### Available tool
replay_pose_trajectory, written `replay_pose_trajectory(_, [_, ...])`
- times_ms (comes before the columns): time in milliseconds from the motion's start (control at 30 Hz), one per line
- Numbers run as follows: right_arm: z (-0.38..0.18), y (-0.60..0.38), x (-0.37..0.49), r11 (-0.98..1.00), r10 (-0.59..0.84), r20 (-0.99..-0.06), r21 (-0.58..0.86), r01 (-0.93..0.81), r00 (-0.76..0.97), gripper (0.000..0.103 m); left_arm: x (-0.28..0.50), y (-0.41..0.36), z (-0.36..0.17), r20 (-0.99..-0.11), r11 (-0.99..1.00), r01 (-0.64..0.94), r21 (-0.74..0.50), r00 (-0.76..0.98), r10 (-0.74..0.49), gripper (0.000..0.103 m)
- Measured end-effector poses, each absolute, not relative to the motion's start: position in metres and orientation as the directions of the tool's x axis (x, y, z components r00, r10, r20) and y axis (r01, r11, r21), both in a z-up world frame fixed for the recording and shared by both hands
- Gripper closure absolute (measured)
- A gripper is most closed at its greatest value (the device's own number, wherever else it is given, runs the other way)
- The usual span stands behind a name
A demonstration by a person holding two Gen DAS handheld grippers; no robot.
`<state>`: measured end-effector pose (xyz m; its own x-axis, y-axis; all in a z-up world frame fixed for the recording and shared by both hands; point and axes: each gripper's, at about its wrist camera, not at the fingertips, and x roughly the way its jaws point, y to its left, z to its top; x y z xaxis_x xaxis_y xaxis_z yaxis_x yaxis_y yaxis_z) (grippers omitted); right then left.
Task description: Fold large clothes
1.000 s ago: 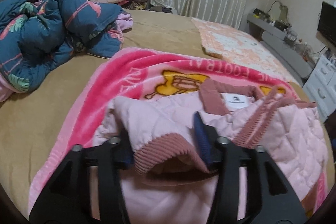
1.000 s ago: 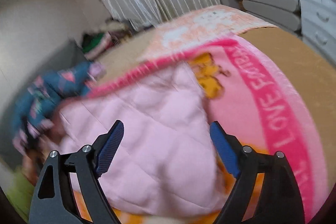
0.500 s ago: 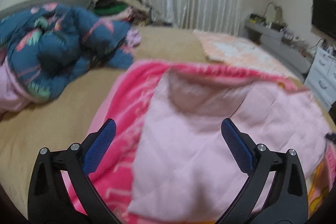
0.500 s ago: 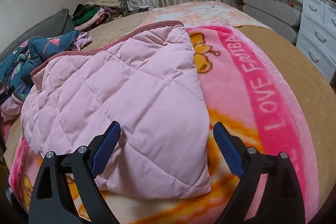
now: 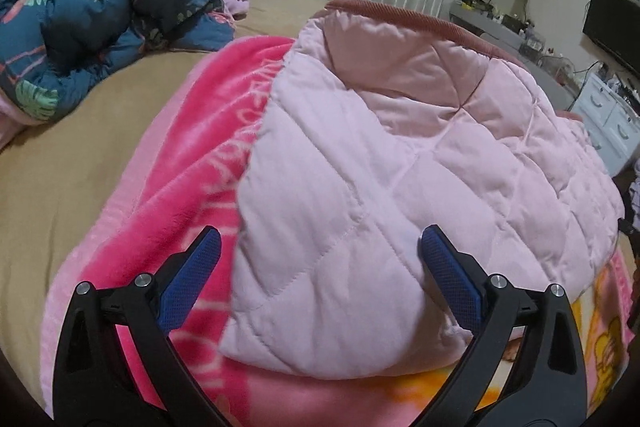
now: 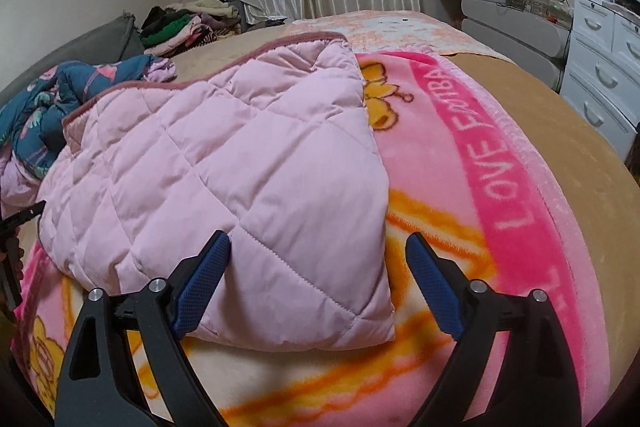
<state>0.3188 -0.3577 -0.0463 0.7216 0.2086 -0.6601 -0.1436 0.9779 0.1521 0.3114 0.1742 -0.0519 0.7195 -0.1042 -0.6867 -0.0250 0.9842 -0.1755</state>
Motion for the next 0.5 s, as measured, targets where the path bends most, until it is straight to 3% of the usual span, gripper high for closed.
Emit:
replay_pose_trajectory(67, [-0.046,-0.353,0.318,0.981,0.194,-0.651,0.126,-0.147,0.734,0.039,0.312,0.171,-0.052,-0.679,0.984,-0.019,-0.177,0.727,-0.108,0.028])
replay_pose_trajectory(133, [-0.044,-0.345,0.317,0.980,0.196,-0.640,0.104,-0.169,0.743,0.060,0.312,0.165,-0.051,-0.674,0.991,-0.009,-0.136,0.733,-0.085,0.068])
replay_pose_trajectory(200, [-0.037,-0.339,0.317,0.982,0.182,-0.630,0.070,-0.178,0.755,0.076,0.313,0.154,-0.044,-0.660,0.998,0.005,-0.069,0.750,-0.049,0.084])
replay_pose_trajectory(267, [-0.023,-0.339,0.321,0.991,0.126,-0.605,0.038,-0.130,0.786,0.092,0.316,0.148,-0.032,-0.634,1.000,0.000,-0.027,0.773,-0.017,0.089])
replay_pose_trajectory(367, [-0.002,-0.349,0.338,0.990,0.134,-0.578,0.104,-0.090,0.805,0.092,0.338,0.158,-0.011,-0.614,0.997,-0.037,-0.067,0.789,-0.012,0.090])
replay_pose_trajectory(500, [0.012,-0.343,0.376,0.996,0.084,-0.580,0.082,-0.044,0.810,0.093,0.369,0.159,0.007,-0.608,0.993,-0.082,-0.080,0.794,0.016,0.091])
